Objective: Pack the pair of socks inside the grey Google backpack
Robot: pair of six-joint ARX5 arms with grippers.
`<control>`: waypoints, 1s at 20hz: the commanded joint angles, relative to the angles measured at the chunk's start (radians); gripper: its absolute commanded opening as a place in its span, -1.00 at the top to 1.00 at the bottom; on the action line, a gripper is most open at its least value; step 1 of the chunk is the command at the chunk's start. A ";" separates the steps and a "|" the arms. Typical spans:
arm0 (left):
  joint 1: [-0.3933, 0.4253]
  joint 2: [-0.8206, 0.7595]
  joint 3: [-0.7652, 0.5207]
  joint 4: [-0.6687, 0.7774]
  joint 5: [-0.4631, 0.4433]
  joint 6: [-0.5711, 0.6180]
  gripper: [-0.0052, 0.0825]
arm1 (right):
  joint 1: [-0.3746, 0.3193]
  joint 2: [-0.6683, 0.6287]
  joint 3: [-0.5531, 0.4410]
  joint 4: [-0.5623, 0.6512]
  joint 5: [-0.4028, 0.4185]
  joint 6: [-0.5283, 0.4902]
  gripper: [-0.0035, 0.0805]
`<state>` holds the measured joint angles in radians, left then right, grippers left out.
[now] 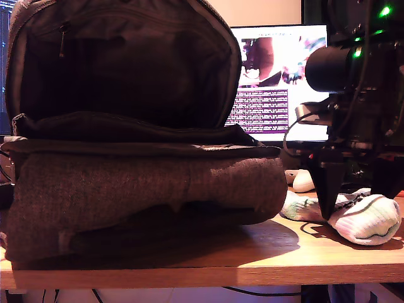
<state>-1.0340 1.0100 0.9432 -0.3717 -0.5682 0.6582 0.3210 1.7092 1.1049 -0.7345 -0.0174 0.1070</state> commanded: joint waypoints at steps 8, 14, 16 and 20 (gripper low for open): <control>0.000 -0.009 0.028 0.027 0.003 -0.008 0.93 | -0.001 0.016 -0.006 0.013 -0.032 0.025 0.95; 0.000 -0.009 0.028 0.027 0.003 -0.007 0.93 | -0.001 -0.081 -0.008 0.032 -0.031 0.028 0.95; 0.005 -0.009 0.028 0.027 0.003 -0.006 0.93 | -0.001 -0.166 -0.030 0.057 -0.015 0.028 0.95; 0.018 -0.009 0.028 0.027 0.003 -0.007 0.93 | -0.002 -0.372 -0.159 0.169 0.028 0.050 0.95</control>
<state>-1.0222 1.0100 0.9432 -0.3721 -0.5659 0.6567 0.3202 1.3533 1.0004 -0.5827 0.0059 0.1448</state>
